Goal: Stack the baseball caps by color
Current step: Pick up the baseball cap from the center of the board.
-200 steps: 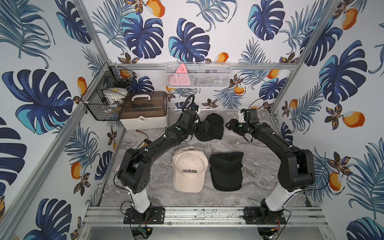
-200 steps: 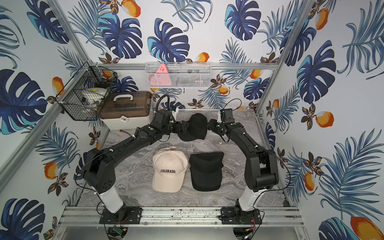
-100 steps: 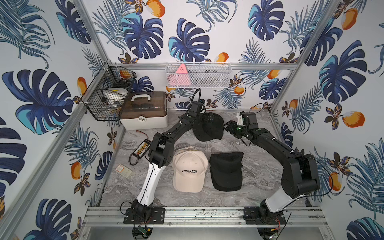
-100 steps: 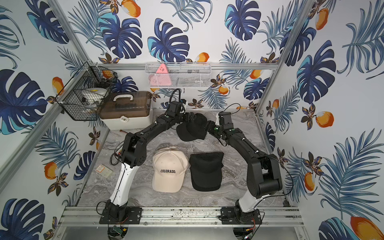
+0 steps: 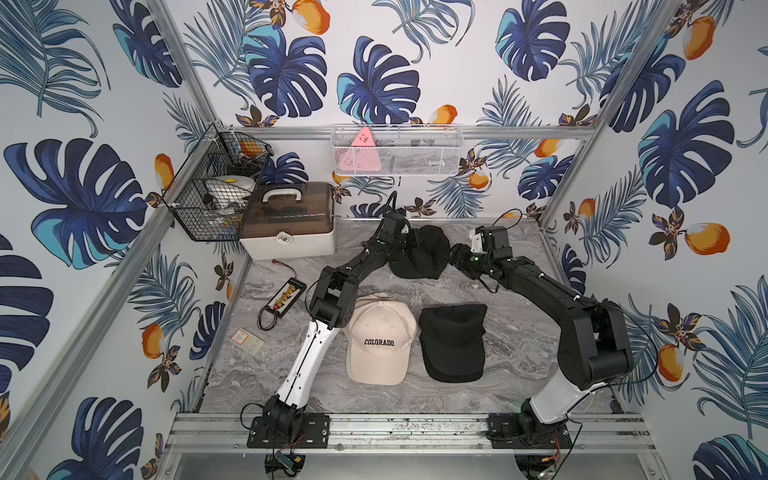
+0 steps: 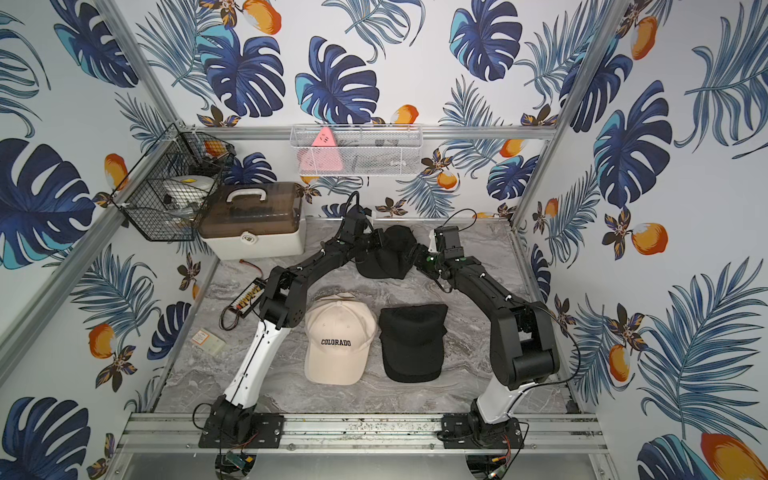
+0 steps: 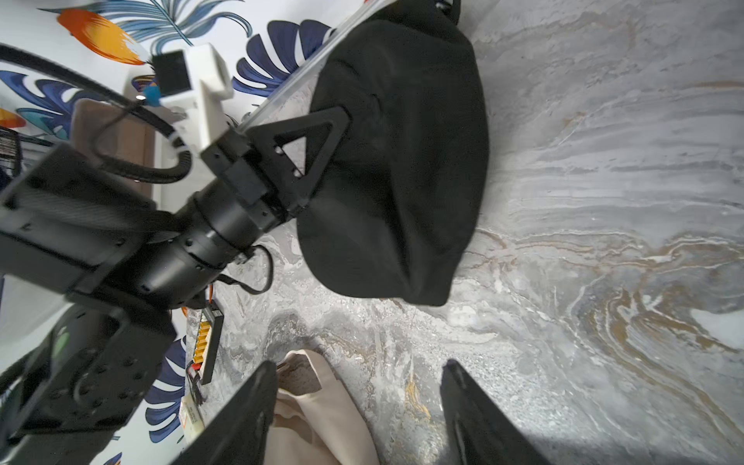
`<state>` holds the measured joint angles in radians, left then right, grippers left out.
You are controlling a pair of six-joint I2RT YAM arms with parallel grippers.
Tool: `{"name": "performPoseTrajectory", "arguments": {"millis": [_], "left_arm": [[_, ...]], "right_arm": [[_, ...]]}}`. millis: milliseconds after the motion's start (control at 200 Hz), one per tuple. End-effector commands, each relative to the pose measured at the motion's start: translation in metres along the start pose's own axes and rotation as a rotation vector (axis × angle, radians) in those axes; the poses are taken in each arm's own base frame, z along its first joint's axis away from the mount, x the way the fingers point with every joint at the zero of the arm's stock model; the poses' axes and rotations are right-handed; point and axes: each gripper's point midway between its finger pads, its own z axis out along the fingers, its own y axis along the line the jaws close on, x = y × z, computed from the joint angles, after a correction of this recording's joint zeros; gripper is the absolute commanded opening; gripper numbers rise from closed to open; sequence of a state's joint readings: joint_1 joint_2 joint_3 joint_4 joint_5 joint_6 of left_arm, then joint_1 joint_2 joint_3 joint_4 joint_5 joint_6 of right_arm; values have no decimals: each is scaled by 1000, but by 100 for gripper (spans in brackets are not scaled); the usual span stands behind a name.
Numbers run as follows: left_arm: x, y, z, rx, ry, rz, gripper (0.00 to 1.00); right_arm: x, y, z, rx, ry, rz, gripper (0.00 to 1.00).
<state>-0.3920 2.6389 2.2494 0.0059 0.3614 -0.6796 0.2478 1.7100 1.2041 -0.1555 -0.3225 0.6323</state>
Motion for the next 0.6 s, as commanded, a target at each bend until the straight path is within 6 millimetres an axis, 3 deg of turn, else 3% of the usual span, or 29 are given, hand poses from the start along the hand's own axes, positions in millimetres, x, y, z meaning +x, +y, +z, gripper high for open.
{"name": "performPoseTrajectory", "arguments": {"millis": [0, 140, 316, 461, 481, 596], "left_arm": [[-30, -22, -15, 32, -84, 16, 0], [-47, -45, -36, 88, -143, -35, 0], [-64, -71, -72, 112, -228, -139, 0], [-61, -86, -96, 33, -298, -117, 0], [-60, -87, -99, 16, -308, -109, 0], [-54, -95, -115, -34, -360, -97, 0]], "right_arm": [[-2, -5, 10, 10, -9, -3, 67], [-7, -8, 16, 19, -19, -16, 68], [-18, 14, 9, -74, -59, 3, 69], [-22, 41, -7, -220, -103, 42, 72], [-15, 35, -5, -221, -92, 53, 73], [-13, 48, -12, -319, -108, 92, 73]]}}
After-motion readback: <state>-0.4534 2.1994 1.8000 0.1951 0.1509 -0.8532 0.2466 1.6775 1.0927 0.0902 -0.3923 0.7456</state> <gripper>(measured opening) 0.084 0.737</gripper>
